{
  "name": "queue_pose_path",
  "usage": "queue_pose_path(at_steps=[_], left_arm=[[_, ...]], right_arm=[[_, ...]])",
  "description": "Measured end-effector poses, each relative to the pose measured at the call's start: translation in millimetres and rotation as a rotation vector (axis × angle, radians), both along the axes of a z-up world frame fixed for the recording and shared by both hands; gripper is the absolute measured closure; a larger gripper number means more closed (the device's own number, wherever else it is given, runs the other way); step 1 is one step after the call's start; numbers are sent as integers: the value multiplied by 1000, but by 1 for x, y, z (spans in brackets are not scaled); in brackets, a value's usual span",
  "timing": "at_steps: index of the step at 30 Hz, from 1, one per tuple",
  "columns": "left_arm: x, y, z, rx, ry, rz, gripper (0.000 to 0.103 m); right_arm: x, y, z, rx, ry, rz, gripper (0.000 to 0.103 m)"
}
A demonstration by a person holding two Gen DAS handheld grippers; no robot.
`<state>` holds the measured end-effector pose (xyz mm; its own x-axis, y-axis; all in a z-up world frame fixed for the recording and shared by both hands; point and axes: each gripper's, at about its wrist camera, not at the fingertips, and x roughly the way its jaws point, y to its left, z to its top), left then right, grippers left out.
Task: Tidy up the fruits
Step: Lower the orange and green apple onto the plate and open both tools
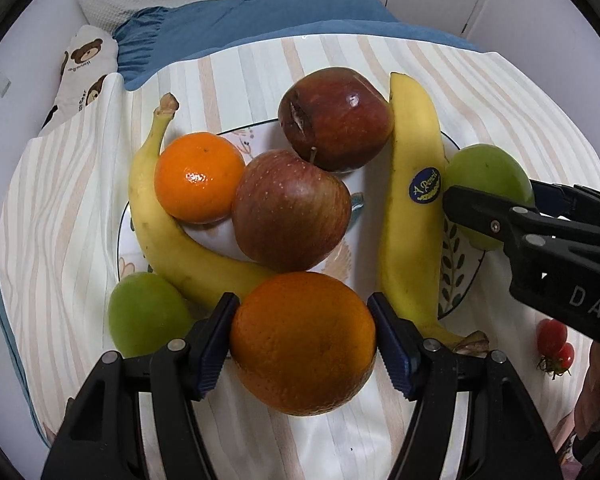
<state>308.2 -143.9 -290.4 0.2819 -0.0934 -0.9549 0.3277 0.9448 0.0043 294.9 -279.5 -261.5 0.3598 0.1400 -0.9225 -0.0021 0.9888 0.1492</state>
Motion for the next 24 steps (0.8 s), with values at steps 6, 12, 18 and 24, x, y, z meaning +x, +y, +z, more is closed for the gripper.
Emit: queue_pose_path(at_steps=[6, 12, 18, 24], left_arm=[[-3, 2, -1, 4, -6, -1, 38], [-3, 5, -2, 6, 13, 14, 35], [-2, 7, -2, 20, 19, 12, 35], [2, 8, 4, 14, 19, 22, 35]], right_arm=[[-2, 0, -2, 1, -4, -14, 43], [-4, -1, 0, 9, -9, -30, 36], [-8, -3, 3, 14, -14, -42, 34], [-10, -5, 7, 20, -24, -54, 33]])
